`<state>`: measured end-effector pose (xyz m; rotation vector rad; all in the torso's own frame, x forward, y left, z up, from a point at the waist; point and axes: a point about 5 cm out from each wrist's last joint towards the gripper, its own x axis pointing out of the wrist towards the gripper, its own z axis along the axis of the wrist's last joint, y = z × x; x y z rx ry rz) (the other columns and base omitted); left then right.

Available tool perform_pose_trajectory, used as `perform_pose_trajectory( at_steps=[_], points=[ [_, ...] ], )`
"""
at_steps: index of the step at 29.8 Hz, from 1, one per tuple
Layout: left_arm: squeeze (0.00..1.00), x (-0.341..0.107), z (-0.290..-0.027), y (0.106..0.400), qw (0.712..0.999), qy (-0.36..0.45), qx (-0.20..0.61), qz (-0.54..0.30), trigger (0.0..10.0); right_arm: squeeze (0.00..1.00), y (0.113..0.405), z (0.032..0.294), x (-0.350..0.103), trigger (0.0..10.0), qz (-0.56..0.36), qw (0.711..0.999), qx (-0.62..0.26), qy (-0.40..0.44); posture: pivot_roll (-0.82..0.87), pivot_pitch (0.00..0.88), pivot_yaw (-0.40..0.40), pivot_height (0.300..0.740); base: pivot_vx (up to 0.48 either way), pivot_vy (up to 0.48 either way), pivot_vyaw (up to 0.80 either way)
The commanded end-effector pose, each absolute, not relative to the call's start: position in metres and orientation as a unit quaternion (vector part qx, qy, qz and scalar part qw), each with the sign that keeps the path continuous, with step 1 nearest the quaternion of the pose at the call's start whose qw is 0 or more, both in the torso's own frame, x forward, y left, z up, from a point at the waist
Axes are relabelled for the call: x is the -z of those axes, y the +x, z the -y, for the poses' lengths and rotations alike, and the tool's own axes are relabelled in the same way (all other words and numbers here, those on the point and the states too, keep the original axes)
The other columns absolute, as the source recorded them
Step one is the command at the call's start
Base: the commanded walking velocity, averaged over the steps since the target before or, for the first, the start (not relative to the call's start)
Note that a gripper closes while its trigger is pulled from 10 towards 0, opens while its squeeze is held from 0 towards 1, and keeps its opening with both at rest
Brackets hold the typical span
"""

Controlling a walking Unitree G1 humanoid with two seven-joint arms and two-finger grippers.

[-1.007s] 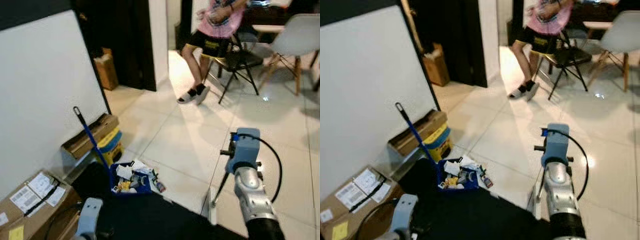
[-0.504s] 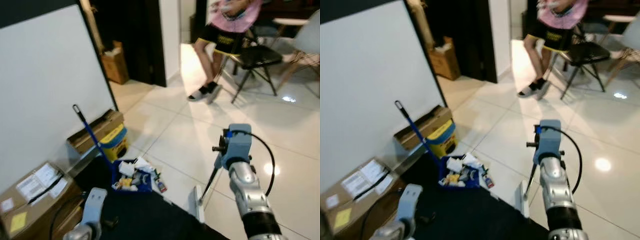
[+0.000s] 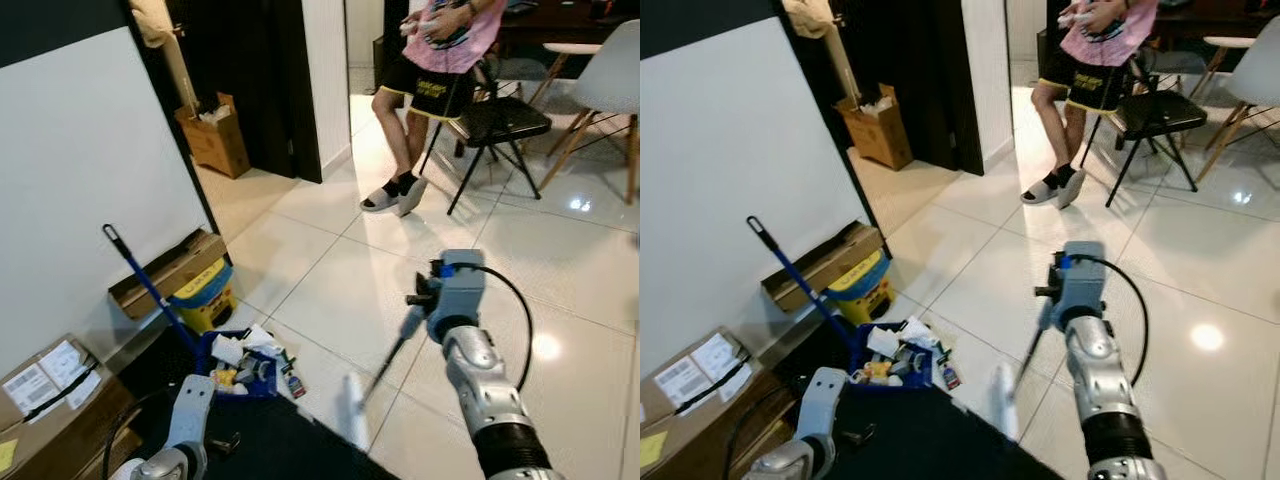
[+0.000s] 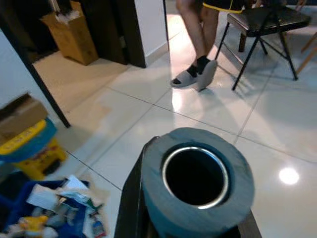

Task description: Sweep floor

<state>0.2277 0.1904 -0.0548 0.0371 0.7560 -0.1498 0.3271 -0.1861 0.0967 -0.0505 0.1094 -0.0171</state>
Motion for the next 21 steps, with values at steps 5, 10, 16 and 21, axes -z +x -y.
perform_pose_trajectory(
  at_steps=[5,10,16,21],
  points=[
    [0.00,0.057,-0.202,0.222,0.923,0.032,0.062,-0.378,10.0,0.00,0.330,0.172,-0.100,10.0,-0.038,0.999,-0.015,-0.016,-0.16,0.000,0.130,0.740,0.184,0.000,0.00],
    [0.00,0.057,-0.205,0.220,0.923,0.034,0.057,-0.380,10.0,0.00,0.329,0.172,-0.099,10.0,-0.039,0.999,-0.019,-0.010,-0.16,0.000,0.131,0.740,0.356,0.000,0.00],
    [0.00,0.057,-0.206,0.221,0.923,0.037,0.054,-0.379,10.0,0.00,0.328,0.163,-0.101,10.0,-0.029,0.998,-0.056,0.011,-0.16,0.000,0.131,0.740,0.401,0.000,0.00],
    [0.00,0.056,-0.206,0.223,0.925,0.039,0.055,-0.374,10.0,0.00,0.327,0.157,-0.102,10.0,-0.026,0.996,-0.080,0.018,-0.16,0.000,0.133,0.740,0.407,0.000,0.00]
  ],
)
